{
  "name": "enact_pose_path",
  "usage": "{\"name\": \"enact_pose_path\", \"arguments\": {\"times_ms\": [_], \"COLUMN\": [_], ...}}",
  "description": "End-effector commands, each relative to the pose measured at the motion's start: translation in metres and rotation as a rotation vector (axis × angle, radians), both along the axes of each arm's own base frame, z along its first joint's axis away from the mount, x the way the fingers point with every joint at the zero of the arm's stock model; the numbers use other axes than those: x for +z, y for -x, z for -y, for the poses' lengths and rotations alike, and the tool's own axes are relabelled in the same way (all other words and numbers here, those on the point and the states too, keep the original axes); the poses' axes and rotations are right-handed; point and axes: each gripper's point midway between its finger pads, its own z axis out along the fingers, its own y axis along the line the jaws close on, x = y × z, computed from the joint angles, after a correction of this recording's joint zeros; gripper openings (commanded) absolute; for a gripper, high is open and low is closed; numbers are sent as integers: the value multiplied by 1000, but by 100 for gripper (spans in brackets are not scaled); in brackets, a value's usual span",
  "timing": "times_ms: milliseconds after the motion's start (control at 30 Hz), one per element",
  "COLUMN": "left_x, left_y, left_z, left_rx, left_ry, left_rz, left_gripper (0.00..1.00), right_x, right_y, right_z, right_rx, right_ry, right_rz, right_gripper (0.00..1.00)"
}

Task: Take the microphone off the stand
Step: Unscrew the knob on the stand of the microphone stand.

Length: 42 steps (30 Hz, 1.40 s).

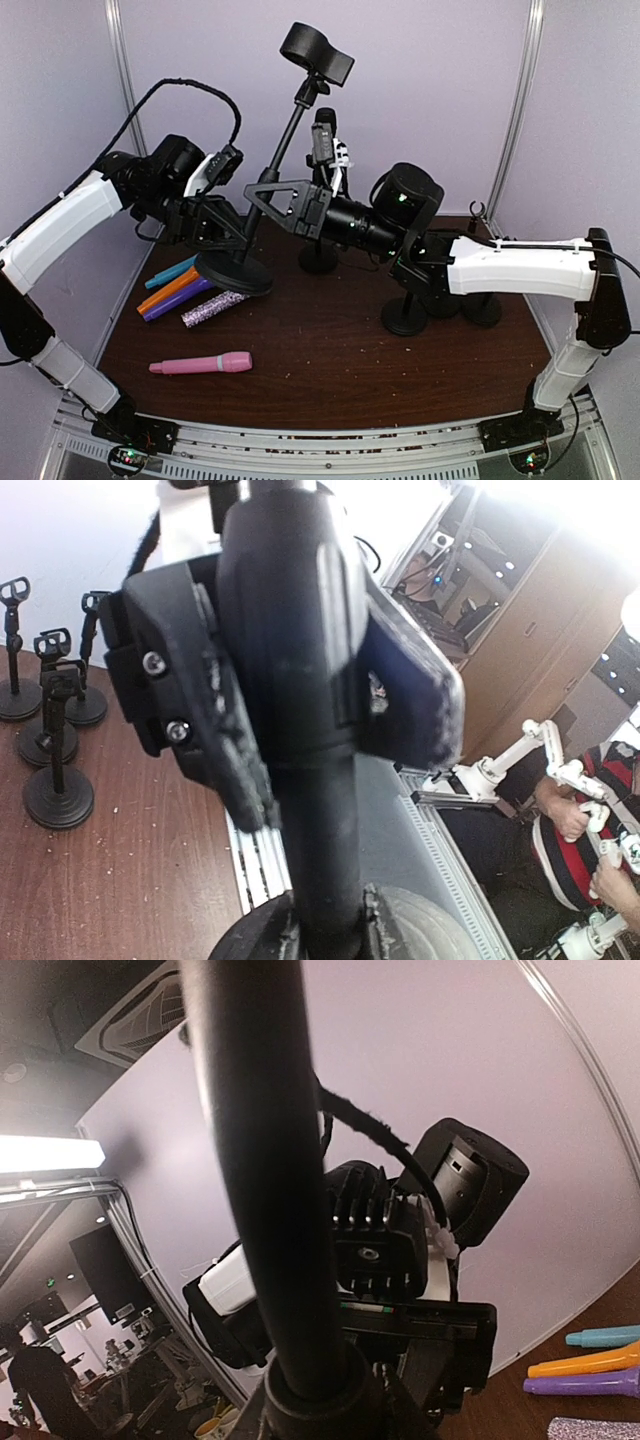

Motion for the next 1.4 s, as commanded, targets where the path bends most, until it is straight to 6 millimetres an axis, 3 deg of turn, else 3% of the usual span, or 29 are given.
{"name": "enact_pose_path", "arguments": {"times_ms": [0, 33, 100, 200, 300, 467, 733, 1000, 1200, 1367], "left_x": [25, 22, 14, -2, -12, -22, -26, -20, -9, -6], "left_y": [4, 2, -9, -36, -60, -83, -90, -89, -80, -73], "left_z": [-2, -1, 0, 2, 1, 1, 2, 4, 8, 9], "left_rx": [-36, -21, 31, 160, 265, 352, 379, 384, 354, 323], "left_ry": [114, 98, 44, -73, -143, -206, -220, -199, -149, -125], "left_rz": [112, 131, 197, 313, 398, 439, 439, 407, 341, 316], "left_gripper": [0, 0, 0, 0, 0, 0, 0, 0, 0, 0], "right_x": [37, 29, 8, -25, -40, -28, -26, -31, -26, -9], "right_y": [19, 6, -27, -65, -77, -70, -73, -78, -81, -78], "right_z": [21, 20, 21, 36, 49, 47, 34, 22, 20, 20], "right_rx": [119, 44, -160, -421, -529, -559, -546, -543, -566, -557], "right_ry": [-116, -77, 48, 217, 276, 275, 282, 290, 274, 232], "right_rz": [6, -21, -80, -174, -228, -191, -204, -226, -211, -169], "right_gripper": [32, 54, 76, 81, 77, 72, 56, 52, 35, 9]}}
